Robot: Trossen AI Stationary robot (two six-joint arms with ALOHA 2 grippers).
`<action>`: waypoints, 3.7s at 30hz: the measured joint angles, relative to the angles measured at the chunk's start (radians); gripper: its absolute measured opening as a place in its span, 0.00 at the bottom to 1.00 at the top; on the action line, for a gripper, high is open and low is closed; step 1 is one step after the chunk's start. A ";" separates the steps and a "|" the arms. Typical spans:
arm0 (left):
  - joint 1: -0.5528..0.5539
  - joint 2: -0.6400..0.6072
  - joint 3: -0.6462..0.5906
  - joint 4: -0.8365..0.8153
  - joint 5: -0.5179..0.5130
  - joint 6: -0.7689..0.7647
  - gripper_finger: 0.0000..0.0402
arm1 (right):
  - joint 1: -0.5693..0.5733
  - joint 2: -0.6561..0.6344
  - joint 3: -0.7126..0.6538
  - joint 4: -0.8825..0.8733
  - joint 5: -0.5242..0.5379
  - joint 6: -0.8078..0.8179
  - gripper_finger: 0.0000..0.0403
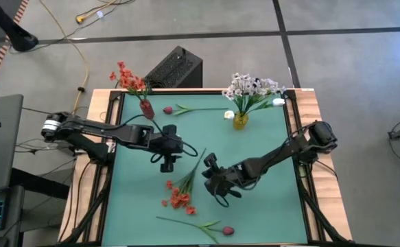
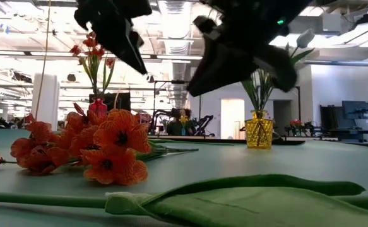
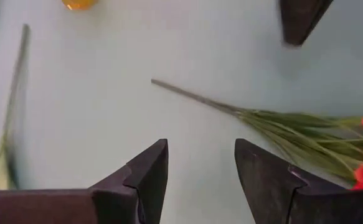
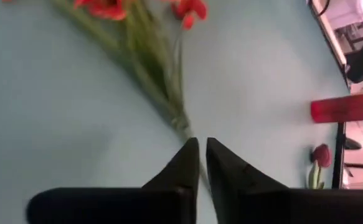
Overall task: Sort flowers into vase by color
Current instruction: Put the orange flowers into the red flower vase
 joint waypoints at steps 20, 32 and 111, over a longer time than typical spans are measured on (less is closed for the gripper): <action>-0.043 -0.451 -0.557 1.102 0.033 0.302 0.43 | -0.346 0.001 0.036 0.031 -0.575 -0.027 0.47; 0.000 -0.445 -0.771 1.483 0.028 0.490 0.43 | -0.396 0.252 0.268 -0.206 -0.673 -0.239 0.47; 0.057 -0.459 -0.768 1.401 0.156 0.405 0.43 | -0.476 0.033 0.399 -0.023 -1.072 0.085 0.04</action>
